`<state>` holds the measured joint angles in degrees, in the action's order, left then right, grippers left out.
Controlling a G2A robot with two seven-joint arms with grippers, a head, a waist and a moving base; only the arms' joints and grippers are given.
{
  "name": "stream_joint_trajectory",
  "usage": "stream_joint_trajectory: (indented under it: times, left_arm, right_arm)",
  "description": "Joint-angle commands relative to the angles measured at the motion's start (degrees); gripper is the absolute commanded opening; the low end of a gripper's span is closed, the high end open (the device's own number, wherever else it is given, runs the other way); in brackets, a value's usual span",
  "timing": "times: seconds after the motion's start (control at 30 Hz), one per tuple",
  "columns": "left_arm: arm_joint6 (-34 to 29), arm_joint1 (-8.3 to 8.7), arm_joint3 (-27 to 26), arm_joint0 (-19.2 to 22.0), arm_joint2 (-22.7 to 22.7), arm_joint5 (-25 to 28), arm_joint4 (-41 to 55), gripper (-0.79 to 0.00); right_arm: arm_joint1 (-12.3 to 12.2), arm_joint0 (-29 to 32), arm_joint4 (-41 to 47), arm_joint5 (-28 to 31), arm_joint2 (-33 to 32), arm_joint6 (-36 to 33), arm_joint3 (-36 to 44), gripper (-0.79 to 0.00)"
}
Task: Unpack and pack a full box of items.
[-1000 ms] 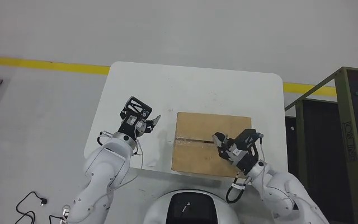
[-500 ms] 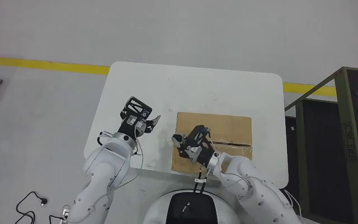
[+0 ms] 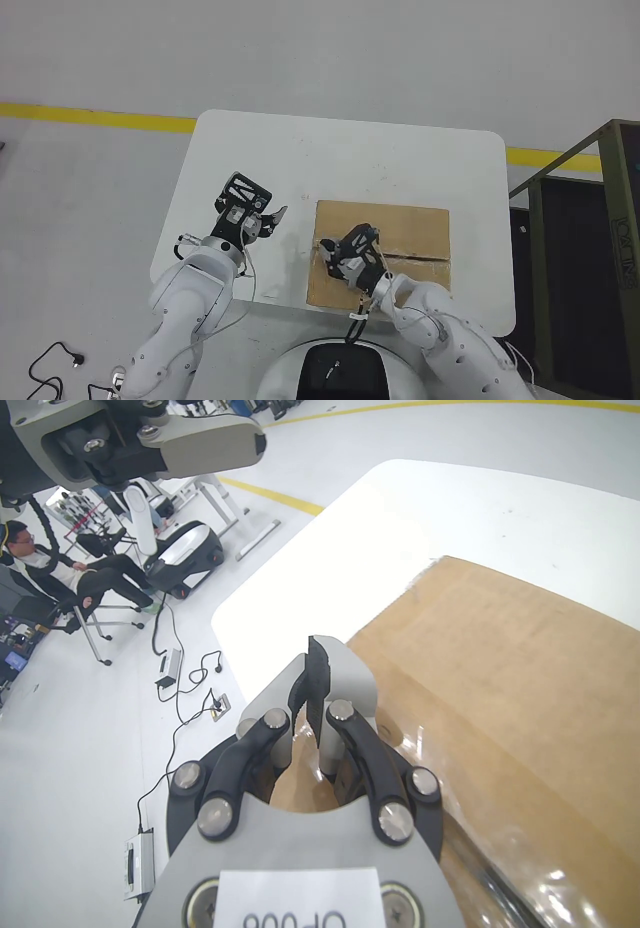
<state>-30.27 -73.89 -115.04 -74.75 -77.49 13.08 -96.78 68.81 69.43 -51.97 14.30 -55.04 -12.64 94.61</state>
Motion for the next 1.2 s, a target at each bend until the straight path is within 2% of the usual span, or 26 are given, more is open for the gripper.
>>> stream_joint_trajectory:
  times: [0.0,0.3,0.87,1.17]
  left_arm:
    - [0.0,0.0,0.0,0.0,0.0,0.0,0.0,0.0]
    - [0.0,0.0,0.0,0.0,0.0,0.0,0.0,0.0]
    - [0.0,0.0,0.0,0.0,0.0,0.0,0.0,0.0]
    - [1.0,-0.02,0.1,-0.4,0.2,0.2,0.8,0.0]
  right_arm:
    - [-0.4,1.7,0.0,-0.1,-2.1,-0.1,1.1,-0.785]
    - [-2.3,9.2,-0.5,0.0,-10.8,-1.0,5.9,-0.785]
    - [-4.2,20.7,0.6,-1.6,-25.9,0.0,11.1,-0.785]
    - [-5.0,27.6,1.2,-5.9,-38.8,2.3,19.5,-0.785]
